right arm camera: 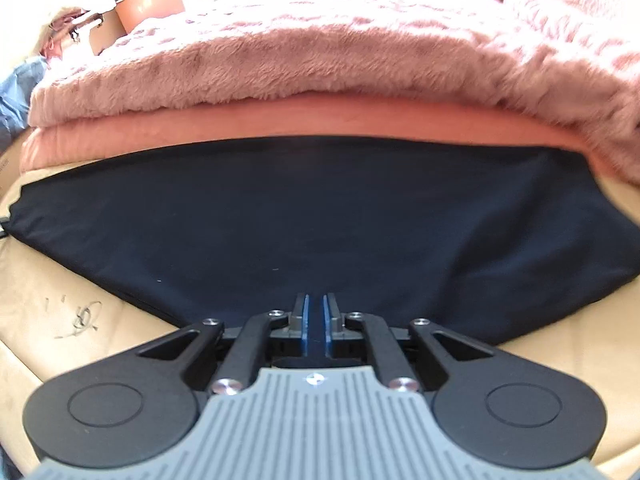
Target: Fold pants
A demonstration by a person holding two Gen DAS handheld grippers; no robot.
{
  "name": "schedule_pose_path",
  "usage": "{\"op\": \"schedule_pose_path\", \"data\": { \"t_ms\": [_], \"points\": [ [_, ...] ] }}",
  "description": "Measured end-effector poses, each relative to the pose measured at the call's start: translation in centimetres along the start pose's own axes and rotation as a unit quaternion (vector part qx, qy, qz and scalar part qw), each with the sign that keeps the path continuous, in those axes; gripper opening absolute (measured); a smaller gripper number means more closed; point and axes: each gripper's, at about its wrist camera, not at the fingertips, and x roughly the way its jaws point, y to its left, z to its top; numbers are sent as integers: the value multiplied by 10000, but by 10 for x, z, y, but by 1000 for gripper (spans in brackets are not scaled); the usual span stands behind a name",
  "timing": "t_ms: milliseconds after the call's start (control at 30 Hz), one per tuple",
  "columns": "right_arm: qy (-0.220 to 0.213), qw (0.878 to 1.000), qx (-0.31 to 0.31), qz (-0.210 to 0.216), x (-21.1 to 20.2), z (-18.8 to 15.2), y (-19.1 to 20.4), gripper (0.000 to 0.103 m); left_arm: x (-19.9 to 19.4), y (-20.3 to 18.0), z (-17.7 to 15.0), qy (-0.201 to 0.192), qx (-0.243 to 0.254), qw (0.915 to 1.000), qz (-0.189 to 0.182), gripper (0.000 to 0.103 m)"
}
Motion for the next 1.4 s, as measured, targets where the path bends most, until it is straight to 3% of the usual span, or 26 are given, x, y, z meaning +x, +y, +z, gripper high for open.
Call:
{"op": "schedule_pose_path", "data": {
  "t_ms": [100,300,400,500,600,633,733,900,1033,1200,1267,1400],
  "points": [
    [375,9992,-7,-134,17,-14,1,1,1,-1,2,-47,80,9999,-50,5],
    [407,9991,-64,-119,21,-15,1,0,-9,-26,-4,-359,676,9971,-17,3],
    [436,9990,-21,-94,23,-10,-3,0,-22,-49,-9,-552,1168,9916,-74,3],
    [410,9991,38,-70,22,-10,-6,0,-37,-80,-17,-761,1806,9805,-180,3],
    [272,9996,97,45,12,-11,-8,0,-55,-118,-32,-953,2426,9646,-412,3],
    [181,9997,150,86,7,-10,-10,5,-61,-131,-39,-1009,2638,9579,-519,3],
    [-56,9998,199,-28,-7,-9,-17,5,-77,-172,-66,-1136,3184,9375,-828,3],
    [-277,9975,559,-333,-27,-15,-54,7,-95,-233,-122,-1084,3774,9102,-1318,3],
    [-407,9933,970,-484,-39,-26,-88,15,-98,-274,-177,-970,4212,8869,-1632,3],
    [-528,9856,1495,-586,-52,-39,-133,20,-79,-306,-258,-509,4737,8615,-1755,3],
    [-577,9809,1747,-636,-56,-43,-154,32,-61,-307,-297,-241,5067,8454,-1676,3],
    [-724,9692,2211,-812,-64,-42,-197,35,-36,-286,-368,303,5660,8126,-1358,3]
  ]
}}
